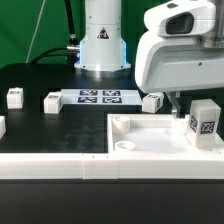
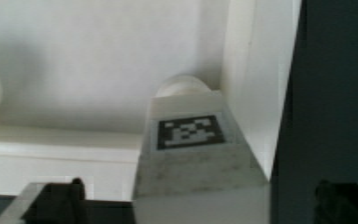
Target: Assemble one leg
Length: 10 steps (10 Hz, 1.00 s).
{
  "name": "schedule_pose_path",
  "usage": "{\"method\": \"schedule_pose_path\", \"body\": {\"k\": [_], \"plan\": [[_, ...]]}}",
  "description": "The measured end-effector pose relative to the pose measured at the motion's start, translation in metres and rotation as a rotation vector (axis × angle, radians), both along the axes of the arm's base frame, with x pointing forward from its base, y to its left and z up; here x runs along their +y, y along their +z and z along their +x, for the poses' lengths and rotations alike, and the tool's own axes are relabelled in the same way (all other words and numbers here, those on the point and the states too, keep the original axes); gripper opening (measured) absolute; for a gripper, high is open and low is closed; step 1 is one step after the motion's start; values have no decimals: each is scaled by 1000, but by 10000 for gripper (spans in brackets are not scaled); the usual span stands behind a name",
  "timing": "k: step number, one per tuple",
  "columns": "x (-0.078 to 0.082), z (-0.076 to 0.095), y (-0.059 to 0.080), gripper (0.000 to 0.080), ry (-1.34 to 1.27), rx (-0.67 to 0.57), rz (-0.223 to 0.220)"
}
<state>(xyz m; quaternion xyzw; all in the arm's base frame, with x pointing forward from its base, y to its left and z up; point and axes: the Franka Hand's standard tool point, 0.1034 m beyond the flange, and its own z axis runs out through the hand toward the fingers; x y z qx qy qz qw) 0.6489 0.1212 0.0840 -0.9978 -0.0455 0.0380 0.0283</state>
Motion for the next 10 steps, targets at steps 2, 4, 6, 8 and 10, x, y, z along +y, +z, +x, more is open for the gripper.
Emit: {"method": "schedule_pose_path", "body": {"k": [2,4,6,8,10], "plan": [[-1,0,0,387,11,0,1],[-1,0,0,291,4,0,1],[-1,0,0,291,-55,1,-4],[-1,-1,0,291,-325,4,-31],[-3,-1,0,291,-550,15,-47]]}}
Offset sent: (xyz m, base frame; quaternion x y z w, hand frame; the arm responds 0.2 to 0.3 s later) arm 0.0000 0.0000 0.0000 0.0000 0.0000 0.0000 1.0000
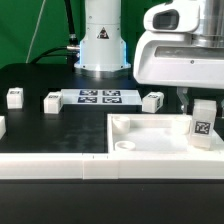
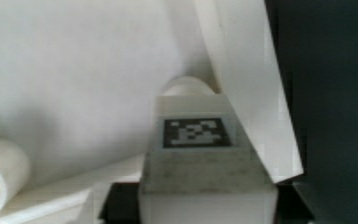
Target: Assemble one leg
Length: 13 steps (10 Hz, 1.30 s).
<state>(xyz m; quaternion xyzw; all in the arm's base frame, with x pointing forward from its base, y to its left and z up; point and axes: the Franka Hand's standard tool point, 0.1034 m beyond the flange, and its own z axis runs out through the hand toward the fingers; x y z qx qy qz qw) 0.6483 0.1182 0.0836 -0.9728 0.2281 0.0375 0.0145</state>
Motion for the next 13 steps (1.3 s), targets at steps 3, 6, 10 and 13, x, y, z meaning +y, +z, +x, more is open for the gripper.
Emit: {"method": "schedule_pose_path", "body": {"k": [3,6,10,13], "plan": [[-1,-1,-1,291,-295,15,-21],[-2,-1,-1,292,-651,32,-47],[-1,-3,-1,292,-1083,51,-81],[0,-3,-2,401,-1102,52,-80]]}}
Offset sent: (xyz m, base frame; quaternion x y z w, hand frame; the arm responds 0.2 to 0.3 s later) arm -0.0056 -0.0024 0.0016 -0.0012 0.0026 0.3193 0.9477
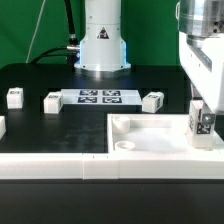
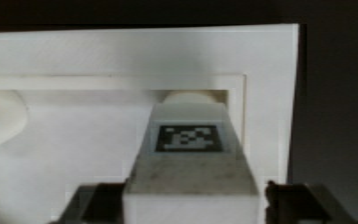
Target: Assemble one leg
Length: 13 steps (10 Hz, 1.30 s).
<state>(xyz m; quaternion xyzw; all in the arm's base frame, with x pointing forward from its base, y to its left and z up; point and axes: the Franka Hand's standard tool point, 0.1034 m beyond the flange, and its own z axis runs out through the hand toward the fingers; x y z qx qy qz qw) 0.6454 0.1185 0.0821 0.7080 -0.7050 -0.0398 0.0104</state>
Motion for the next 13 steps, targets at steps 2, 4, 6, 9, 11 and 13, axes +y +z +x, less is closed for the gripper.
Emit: {"method": "schedule_pose_path", "body": {"k": [2,4,6,9,11,13], "plan": [[0,1,0,538,61,-7,5],[0,2,0,642,282,-20,17],[3,0,-5,648,521,-23,33],[6,0,-7,649,824,-39,53],[4,0,-7,649,1045,-48,69],[2,1,-7,649,1211,-54,78]]}}
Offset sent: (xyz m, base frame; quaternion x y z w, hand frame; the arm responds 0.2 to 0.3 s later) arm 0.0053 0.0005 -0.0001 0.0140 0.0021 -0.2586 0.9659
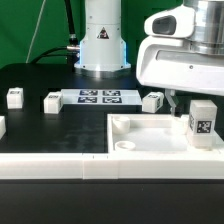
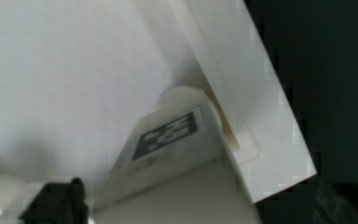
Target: Assemble one leg
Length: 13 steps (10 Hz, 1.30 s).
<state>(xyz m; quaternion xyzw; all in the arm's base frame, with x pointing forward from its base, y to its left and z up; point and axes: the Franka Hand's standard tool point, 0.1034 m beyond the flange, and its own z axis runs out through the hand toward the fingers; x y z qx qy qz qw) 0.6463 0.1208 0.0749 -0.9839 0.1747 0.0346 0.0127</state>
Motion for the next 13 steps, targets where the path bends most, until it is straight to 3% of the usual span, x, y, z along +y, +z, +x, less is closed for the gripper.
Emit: {"method": "schedule_pose_path", "body": {"k": [3,4,5,6,7,8,11,13], "plan": [[0,1,0,649,248,-13,15],[-1,1,0,533,290,-15,20],[0,1,0,533,278,-14,19],[0,1,0,386,278,-14,19],[0,1,0,386,278,-14,19],[0,1,0,290,261,-13,18],[-1,1,0,290,180,-10,14],[-2,1,-1,290,-59,-1,-2]]}}
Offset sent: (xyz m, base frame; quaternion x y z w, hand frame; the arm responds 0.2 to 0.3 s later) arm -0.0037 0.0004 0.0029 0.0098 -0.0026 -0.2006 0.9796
